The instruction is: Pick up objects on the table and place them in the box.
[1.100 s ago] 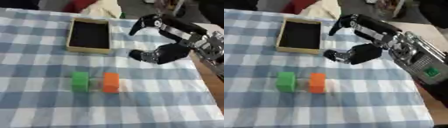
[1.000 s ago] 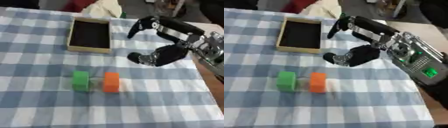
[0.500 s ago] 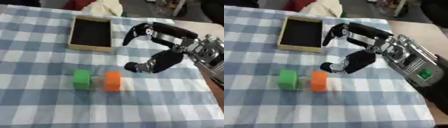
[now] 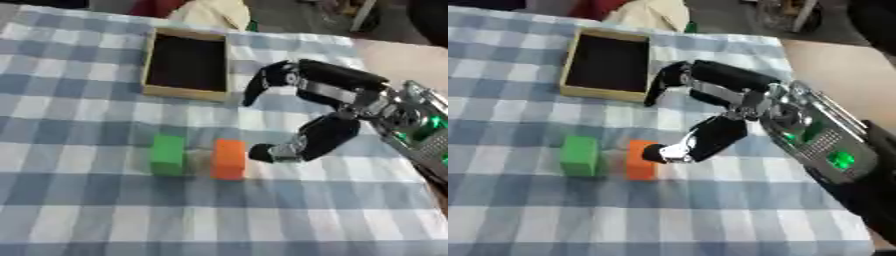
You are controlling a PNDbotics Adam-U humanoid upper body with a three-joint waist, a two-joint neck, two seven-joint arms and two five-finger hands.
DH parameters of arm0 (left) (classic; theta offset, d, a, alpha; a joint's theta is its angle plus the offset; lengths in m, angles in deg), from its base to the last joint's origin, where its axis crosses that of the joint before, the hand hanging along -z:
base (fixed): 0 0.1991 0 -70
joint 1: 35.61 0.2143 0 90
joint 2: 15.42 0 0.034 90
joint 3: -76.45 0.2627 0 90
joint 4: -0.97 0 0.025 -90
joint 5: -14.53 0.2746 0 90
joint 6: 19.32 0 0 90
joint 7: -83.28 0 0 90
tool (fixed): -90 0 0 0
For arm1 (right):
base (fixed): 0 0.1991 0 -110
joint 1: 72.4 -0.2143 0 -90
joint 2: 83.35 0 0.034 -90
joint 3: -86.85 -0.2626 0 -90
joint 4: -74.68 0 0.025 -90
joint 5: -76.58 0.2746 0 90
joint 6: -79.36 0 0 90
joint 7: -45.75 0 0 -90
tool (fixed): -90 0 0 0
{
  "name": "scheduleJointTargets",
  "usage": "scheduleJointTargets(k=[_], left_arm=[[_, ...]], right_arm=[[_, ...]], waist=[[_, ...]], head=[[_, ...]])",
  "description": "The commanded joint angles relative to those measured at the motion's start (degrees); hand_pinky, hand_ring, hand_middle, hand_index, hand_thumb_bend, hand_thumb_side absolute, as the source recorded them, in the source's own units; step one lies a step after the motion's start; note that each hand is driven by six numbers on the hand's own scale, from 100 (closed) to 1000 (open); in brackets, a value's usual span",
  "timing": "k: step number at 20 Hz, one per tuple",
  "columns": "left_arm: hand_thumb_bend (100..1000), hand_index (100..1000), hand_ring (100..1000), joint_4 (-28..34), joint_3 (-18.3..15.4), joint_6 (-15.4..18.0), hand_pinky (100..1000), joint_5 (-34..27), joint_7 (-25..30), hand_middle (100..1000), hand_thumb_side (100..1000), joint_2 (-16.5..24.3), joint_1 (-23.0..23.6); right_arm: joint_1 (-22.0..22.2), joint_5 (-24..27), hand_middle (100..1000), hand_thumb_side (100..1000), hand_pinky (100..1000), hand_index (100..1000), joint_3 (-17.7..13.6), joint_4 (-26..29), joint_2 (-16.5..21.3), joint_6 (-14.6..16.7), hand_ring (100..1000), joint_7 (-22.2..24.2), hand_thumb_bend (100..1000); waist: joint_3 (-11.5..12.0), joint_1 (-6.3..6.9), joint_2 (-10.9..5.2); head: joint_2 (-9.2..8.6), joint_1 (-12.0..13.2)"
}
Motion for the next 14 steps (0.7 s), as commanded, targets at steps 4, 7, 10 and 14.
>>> scheduleJointTargets(k=[4, 7, 10, 14], left_arm=[[447, 835, 722, 0.92, -0.05, 0.09, 733, -0.43, 0.20, 704, 1000, 0.85, -0.88], [444, 835, 722, 0.92, -0.01, 0.14, 732, -0.41, 0.24, 703, 1000, 0.76, -1.01], [444, 835, 722, 0.92, 0.00, 0.19, 732, -0.43, 0.24, 703, 1000, 0.73, -1.11], [442, 835, 723, 0.92, -0.01, 0.20, 732, -0.42, 0.24, 703, 1000, 0.60, -1.09]], right_arm=[[0.91, 0.25, 721, 684, 882, 764, -1.49, 0.83, -1.32, -2.31, 855, -3.44, 386], [1.15, -0.17, 729, 864, 880, 795, -1.28, 0.83, -1.31, -1.43, 856, -5.16, 529], [1.26, -2.55, 752, 932, 886, 806, -1.13, 0.83, -1.30, -0.81, 876, -5.39, 595], [1.48, -5.74, 775, 795, 901, 798, -1.10, 0.83, -1.95, 0.03, 885, -3.62, 566]], waist=[[0.13, 0.43, -0.20], [0.25, 0.43, 0.04], [0.27, 0.40, 0.18], [0.28, 0.38, 0.53]], head=[[0.55, -0.02], [0.53, -0.15], [0.59, -0.35], [0.49, -0.54]])
